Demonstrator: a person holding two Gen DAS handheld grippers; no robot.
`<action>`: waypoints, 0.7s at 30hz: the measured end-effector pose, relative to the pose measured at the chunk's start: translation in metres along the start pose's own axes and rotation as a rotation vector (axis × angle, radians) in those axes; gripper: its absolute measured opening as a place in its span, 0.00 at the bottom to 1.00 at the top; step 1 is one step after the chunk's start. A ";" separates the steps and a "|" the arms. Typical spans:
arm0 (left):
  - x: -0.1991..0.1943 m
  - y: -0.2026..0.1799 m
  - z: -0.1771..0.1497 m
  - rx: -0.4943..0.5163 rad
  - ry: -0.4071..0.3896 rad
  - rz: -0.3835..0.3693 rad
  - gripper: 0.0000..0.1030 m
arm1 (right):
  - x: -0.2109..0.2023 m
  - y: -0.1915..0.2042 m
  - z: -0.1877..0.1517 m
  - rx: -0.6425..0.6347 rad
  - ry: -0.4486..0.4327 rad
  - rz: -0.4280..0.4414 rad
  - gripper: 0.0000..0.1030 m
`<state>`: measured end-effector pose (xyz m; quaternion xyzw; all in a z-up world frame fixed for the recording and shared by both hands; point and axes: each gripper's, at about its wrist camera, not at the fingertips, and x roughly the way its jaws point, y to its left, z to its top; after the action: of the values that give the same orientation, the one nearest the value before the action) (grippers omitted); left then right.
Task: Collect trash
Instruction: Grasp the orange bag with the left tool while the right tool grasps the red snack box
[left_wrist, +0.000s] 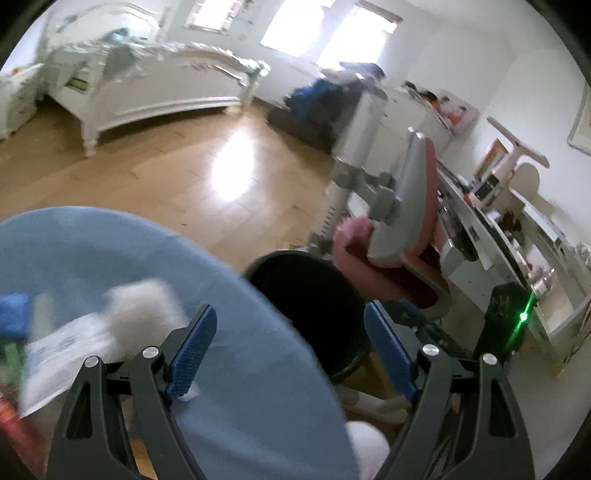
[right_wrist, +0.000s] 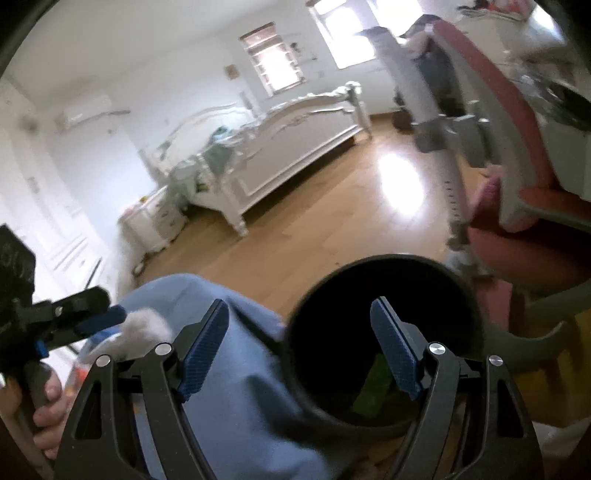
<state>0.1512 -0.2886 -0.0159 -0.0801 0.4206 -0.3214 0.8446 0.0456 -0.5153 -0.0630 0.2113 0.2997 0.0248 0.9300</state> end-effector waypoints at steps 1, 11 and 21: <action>-0.016 0.010 -0.004 -0.011 -0.012 0.019 0.79 | 0.001 0.011 0.000 -0.012 0.007 0.015 0.77; -0.147 0.144 -0.073 -0.203 -0.091 0.309 0.79 | 0.018 0.179 -0.030 -0.262 0.188 0.289 0.80; -0.176 0.224 -0.132 -0.212 0.010 0.465 0.83 | 0.064 0.335 -0.096 -0.558 0.400 0.383 0.80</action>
<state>0.0799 0.0117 -0.0748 -0.0677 0.4634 -0.0731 0.8805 0.0705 -0.1632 -0.0320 -0.0065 0.4121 0.3191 0.8534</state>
